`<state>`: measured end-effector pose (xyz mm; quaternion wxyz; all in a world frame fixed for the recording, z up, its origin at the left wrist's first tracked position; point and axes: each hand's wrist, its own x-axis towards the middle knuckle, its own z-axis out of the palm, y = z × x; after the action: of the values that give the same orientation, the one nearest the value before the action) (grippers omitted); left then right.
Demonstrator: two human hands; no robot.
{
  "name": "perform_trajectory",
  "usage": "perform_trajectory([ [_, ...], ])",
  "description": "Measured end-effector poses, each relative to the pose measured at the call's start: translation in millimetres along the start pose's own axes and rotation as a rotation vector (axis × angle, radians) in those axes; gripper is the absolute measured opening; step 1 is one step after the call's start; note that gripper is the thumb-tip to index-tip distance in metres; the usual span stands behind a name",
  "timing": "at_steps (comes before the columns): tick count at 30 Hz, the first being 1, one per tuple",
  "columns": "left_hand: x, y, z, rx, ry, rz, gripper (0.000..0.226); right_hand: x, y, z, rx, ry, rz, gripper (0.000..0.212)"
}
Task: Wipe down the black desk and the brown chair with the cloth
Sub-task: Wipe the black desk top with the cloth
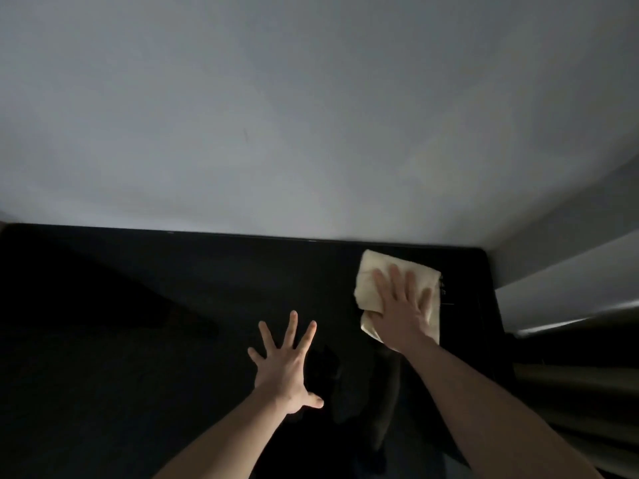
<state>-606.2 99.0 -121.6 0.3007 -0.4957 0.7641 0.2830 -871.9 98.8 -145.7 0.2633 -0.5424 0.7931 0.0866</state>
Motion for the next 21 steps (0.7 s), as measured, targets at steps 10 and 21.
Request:
perform_trajectory([
  [10, -19.7, -173.3, -18.0, 0.051, 0.22, 0.087, 0.133, -25.0, -24.3, 5.1, 0.254, -0.022, 0.381, 0.081],
  [21, -59.1, -306.1, -4.1, -0.145, 0.086, -0.2, 0.142, -11.5, -101.0, 17.8, 0.165, -0.074, 0.312, 0.084],
])
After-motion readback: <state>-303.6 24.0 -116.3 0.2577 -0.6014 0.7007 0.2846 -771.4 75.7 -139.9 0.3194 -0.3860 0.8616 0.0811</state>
